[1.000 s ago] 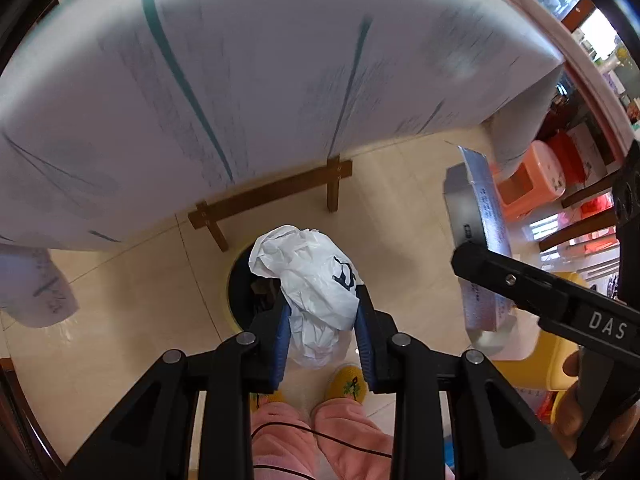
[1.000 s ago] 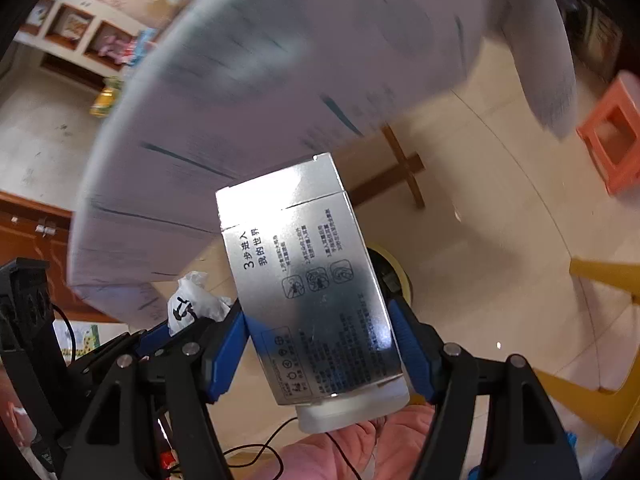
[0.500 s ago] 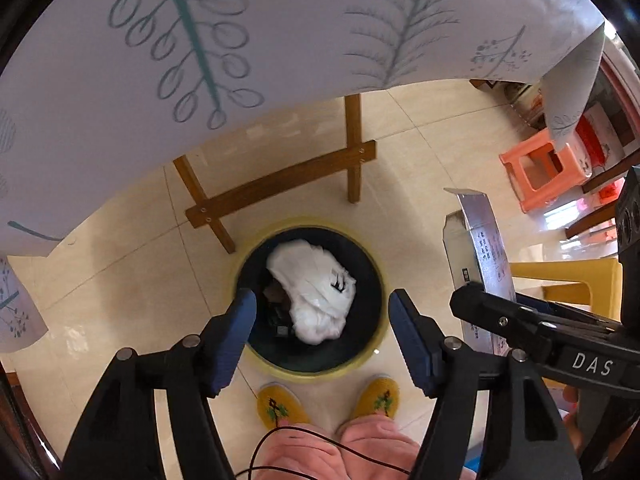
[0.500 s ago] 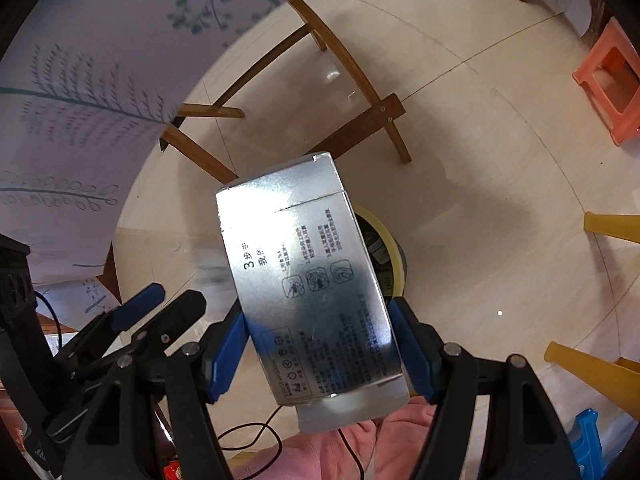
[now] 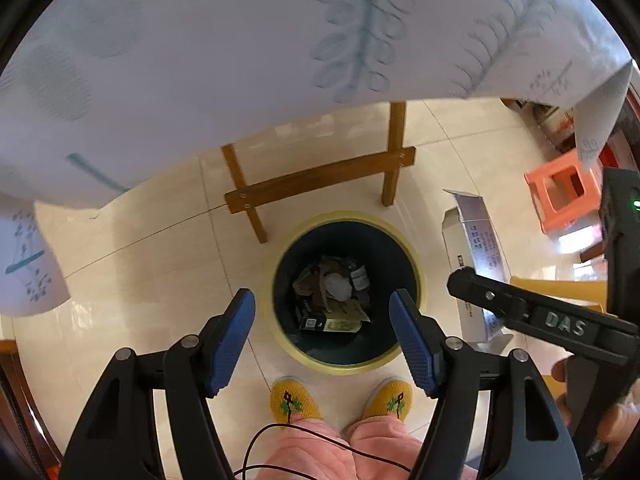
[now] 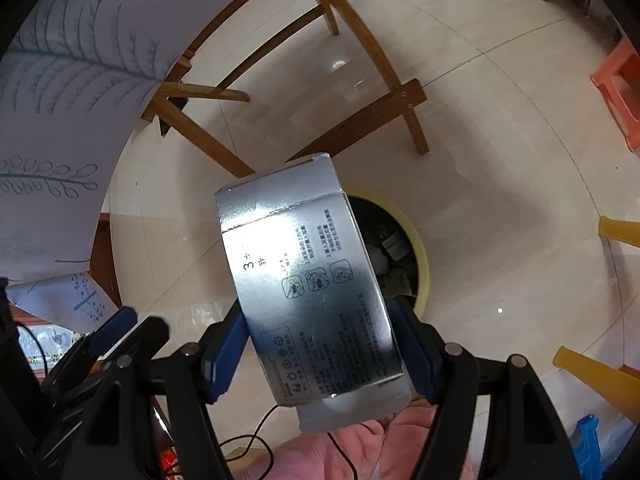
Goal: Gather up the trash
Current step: 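Open the left tool dropping the bag while the right tool releases the silver box into the bin, then raise both open tools back toward the table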
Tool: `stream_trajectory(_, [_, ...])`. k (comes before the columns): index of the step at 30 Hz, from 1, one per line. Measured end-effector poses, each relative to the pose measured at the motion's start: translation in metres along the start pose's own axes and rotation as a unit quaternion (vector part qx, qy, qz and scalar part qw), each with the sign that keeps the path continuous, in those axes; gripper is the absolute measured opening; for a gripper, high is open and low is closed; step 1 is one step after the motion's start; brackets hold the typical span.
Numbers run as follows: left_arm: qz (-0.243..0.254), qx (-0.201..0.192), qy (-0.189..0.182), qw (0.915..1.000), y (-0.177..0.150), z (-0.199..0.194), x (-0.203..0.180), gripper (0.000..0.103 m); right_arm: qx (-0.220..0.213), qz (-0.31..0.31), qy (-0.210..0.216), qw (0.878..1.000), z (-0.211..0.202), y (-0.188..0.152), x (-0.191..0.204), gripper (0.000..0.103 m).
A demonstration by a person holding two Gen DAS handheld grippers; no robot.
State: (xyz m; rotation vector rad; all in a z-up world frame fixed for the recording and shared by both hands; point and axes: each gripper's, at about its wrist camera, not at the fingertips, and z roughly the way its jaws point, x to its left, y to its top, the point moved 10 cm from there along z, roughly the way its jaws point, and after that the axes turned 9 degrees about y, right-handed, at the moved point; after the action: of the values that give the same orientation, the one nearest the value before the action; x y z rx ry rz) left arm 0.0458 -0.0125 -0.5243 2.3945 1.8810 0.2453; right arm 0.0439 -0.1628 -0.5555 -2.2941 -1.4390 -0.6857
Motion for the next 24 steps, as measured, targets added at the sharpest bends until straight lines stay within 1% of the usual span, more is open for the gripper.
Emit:
stream_trajectory(5, [-0.008, -0.012, 0.012, 0.9998, 0.001, -0.015, 0.017, 0.068, 0.001, -0.001, 0.007, 1.0, 0.009, 0.002, 0.015, 0.073])
stream_trajectory(7, [-0.014, -0.018, 0.013, 0.9997, 0.003, -0.02, 0.022, 0.068, -0.002, 0.001, 0.008, 1.0, 0.01, 0.002, 0.02, 0.076])
stream_trajectory(9, [-0.019, -0.02, 0.014, 0.9995, 0.004, -0.025, 0.025, 0.068, -0.011, -0.003, 0.003, 1.0, 0.007, 0.004, 0.025, 0.09])
stream_trajectory(10, [-0.023, -0.022, 0.014, 0.9994, 0.005, -0.028, 0.027, 0.068, -0.016, -0.004, 0.003, 1.0, 0.004, 0.004, 0.027, 0.092])
stream_trajectory(16, [-0.028, -0.031, 0.011, 0.9991, 0.011, -0.047, 0.028, 0.068, -0.033, -0.004, 0.01, 0.999, -0.018, 0.005, 0.041, 0.093])
stream_trajectory(19, [-0.025, -0.038, 0.008, 0.9989, 0.016, -0.065, 0.025, 0.068, -0.042, -0.003, 0.014, 0.999, -0.034, 0.005, 0.05, 0.093])
stream_trajectory(24, [-0.017, -0.049, 0.005, 0.9986, 0.025, -0.106, 0.022, 0.068, -0.052, -0.009, 0.022, 0.998, -0.07, 0.005, 0.07, 0.093])
